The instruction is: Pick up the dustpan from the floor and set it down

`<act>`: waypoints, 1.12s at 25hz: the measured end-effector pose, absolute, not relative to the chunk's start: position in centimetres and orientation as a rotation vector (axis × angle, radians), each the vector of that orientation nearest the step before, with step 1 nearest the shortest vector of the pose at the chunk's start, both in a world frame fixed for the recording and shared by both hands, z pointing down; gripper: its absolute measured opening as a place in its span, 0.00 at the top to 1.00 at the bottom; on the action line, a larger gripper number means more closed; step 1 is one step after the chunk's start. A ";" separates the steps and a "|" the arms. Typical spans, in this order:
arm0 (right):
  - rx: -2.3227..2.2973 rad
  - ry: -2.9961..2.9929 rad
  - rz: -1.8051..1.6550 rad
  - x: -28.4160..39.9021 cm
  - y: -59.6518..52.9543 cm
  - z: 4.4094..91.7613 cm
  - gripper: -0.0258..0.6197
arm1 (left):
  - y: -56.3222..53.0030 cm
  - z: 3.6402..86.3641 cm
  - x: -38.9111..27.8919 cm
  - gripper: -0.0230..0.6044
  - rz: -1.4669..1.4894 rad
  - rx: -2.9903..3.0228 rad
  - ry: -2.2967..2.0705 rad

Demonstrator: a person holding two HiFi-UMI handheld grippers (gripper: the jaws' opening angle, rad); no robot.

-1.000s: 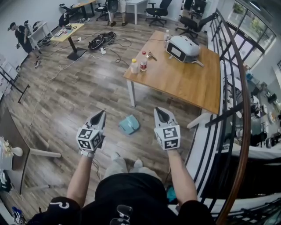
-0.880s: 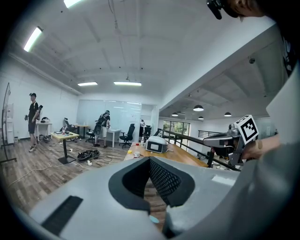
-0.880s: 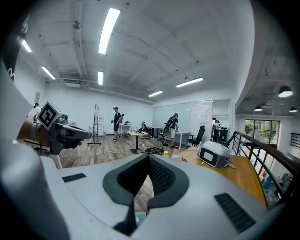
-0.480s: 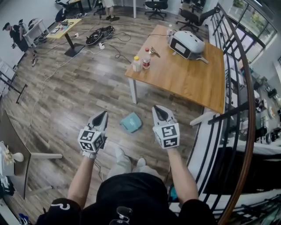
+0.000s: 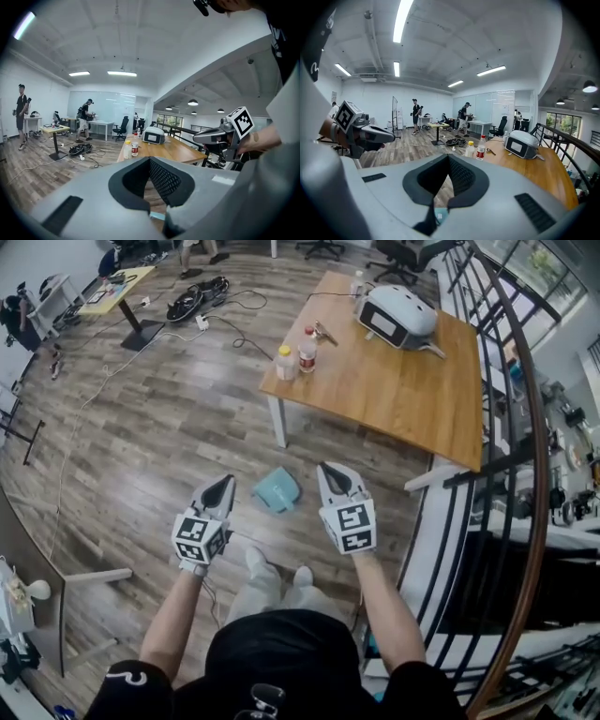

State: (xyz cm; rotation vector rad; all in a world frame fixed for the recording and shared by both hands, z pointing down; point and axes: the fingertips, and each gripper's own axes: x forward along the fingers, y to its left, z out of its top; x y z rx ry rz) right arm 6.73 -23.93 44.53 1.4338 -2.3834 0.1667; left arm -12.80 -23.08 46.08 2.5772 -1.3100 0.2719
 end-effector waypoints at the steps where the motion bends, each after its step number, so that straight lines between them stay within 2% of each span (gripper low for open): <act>1: 1.433 -2.380 0.175 6.6 -24.2 45.2 0.97 | -23.4 46.7 -12.8 0.97 0.277 2.574 -1.302; 19: 1.327 -2.334 0.393 1.0 -29.0 62.6 0.96 | -28.1 62.0 -15.3 0.97 0.295 2.450 -1.217; 21: 1.303 -2.325 0.430 0.2 -29.4 65.2 0.84 | -28.5 63.8 -15.6 0.97 0.307 2.441 -1.205; 28: 1.212 -2.255 0.523 -2.1 -29.6 74.6 0.68 | -30.1 69.3 -17.7 0.97 0.315 2.413 -1.187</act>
